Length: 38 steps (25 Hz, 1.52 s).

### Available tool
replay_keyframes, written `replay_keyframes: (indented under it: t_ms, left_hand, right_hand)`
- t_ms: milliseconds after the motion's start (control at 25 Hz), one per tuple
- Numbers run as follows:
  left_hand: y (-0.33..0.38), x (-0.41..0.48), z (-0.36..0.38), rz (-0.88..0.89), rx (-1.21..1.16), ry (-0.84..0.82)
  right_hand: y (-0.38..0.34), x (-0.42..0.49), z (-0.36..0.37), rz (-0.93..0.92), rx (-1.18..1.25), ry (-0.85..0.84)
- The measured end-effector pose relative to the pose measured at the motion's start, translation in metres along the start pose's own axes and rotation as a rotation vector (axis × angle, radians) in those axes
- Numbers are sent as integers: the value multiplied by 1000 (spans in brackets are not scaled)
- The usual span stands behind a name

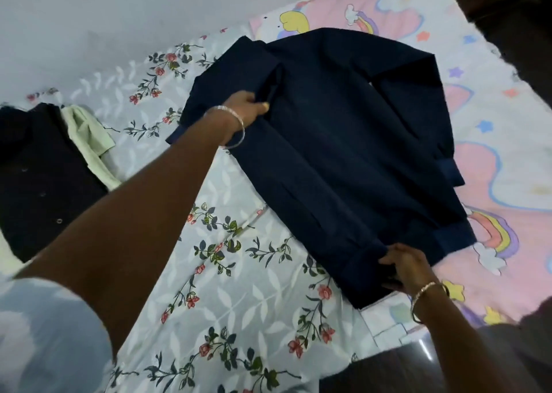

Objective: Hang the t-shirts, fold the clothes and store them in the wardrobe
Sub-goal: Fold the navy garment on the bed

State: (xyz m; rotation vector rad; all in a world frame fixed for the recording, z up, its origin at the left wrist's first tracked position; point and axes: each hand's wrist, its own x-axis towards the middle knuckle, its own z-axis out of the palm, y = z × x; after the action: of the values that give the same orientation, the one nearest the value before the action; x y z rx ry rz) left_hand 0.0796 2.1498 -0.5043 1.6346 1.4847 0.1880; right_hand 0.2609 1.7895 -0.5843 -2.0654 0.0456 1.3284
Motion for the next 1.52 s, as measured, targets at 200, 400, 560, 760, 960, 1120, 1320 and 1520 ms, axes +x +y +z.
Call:
replay_keyframes:
  t_ms: [200,400,560,760,960,1120,1320,1520]
  left_hand:
    - [-107,-71,37,-201,-12,-28]
    - [-152,-134,72,-128,-19,-67]
    - [-140,-165,104,176,100,-132]
    - [-130,-185,158,501,523,-190]
    - [-135,-202,189,764,742,-158]
    - [-155,-203,193,764,813,-278]
    - [-159,-194,162,786,388,-237]
    - [-161,-132,114,615,210,159]
  right_hand:
    - [34,-9,16,-113,-184,97]
    - [49,-33,18,-106,-96,244]
    - [48,-41,18,-184,102,272]
    - [42,-34,31,-123,261,234]
    - [51,-42,37,-52,225,50]
    - [59,-43,40,-85,97,140]
    - [47,-51,49,-131,-253,578]
    - [0,-50,81,-676,-359,578]
